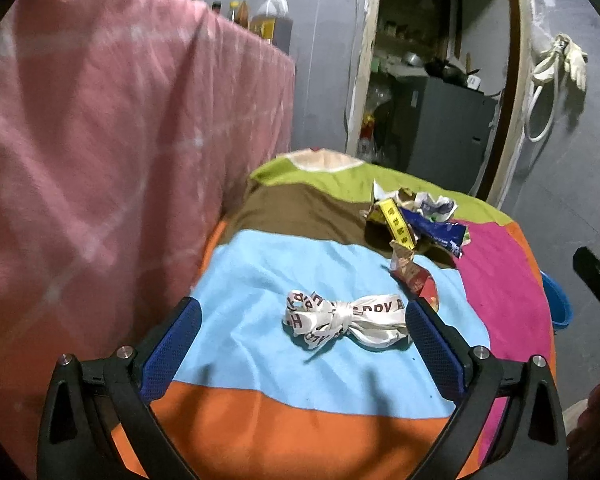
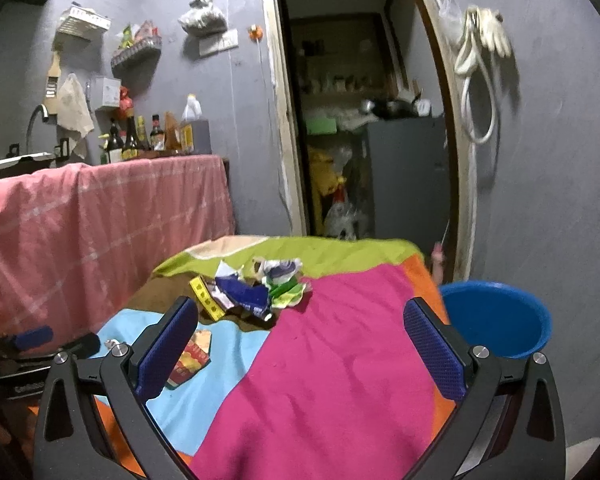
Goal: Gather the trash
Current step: 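Close the left gripper on the white wrapper while the right gripper approaches the red chip bag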
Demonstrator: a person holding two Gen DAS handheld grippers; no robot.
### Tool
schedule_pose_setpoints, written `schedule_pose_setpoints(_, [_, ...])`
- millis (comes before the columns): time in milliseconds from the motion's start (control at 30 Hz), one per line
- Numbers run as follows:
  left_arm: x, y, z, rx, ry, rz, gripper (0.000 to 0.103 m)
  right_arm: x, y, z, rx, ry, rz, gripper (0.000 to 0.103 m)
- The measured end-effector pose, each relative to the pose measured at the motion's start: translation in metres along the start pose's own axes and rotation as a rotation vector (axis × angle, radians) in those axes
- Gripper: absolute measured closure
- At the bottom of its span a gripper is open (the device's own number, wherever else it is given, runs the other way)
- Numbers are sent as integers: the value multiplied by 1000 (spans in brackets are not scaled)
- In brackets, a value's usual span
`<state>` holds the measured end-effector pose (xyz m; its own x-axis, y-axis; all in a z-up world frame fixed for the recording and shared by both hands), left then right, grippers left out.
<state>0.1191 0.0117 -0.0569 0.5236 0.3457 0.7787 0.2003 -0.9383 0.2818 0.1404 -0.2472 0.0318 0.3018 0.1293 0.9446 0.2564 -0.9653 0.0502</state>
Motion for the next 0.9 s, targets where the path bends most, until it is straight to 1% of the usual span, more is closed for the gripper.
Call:
schedule_pose_setpoints(67, [3, -2, 4, 0, -32, -10, 14, -1, -2, 9, 13, -29, 9, 0])
schedule_pose_setpoints(133, [7, -4, 10, 1, -68, -18, 30, -3, -6, 17, 38, -54, 6, 0])
schedule_pose_setpoints(200, [8, -9, 15, -8, -115, -45, 37, -4, -10, 25, 59, -85, -6, 0])
schedule_pose_setpoints(367, [8, -25, 24, -50, -195, -125, 52, -6, -19, 41, 122, -144, -32, 0])
schedule_pose_setpoints(433, [8, -32, 25, -78, -228, -160, 59, -7, -23, 47, 142, -170, -45, 4])
schedule_pose_setpoints(467, [9, -35, 24, -91, -236, -175, 61, -7, -24, 51, 151, -185, -50, 6])
schedule_pose_setpoints(533, [13, -39, 22, -106, -243, -180, 73, -9, -27, 58, 172, -215, -56, 15])
schedule_pose_setpoints(567, [14, -38, 21, -111, -240, -174, 77, -10, -28, 61, 183, -230, -57, 17])
schedule_pose_setpoints(600, [16, -39, 18, -111, -238, -167, 83, -11, -29, 64, 189, -241, -58, 21])
schedule_pose_setpoints(633, [19, -40, 17, -106, -232, -159, 87, -12, -31, 67, 201, -257, -60, 24])
schedule_pose_setpoints(733, [25, -41, 16, -85, -213, -130, 97, -15, -36, 74, 223, -290, -68, 30])
schedule_pose_setpoints(900, [33, -49, 16, -61, -192, -94, 100, -16, -51, 86, 294, -340, -79, 33])
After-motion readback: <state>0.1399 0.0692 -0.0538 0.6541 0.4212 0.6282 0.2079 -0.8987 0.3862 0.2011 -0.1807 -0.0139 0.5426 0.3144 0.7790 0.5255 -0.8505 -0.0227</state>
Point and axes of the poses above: each gripper's, at about its wrist camera, not at the fingertips, and z roughly the way its jaws point, y to its right, x to its top, the point moved 3 cm from there along z, roughly the way its jaws point, and after that the axes turned 11 degrees about -z, right-handed, at the moved point
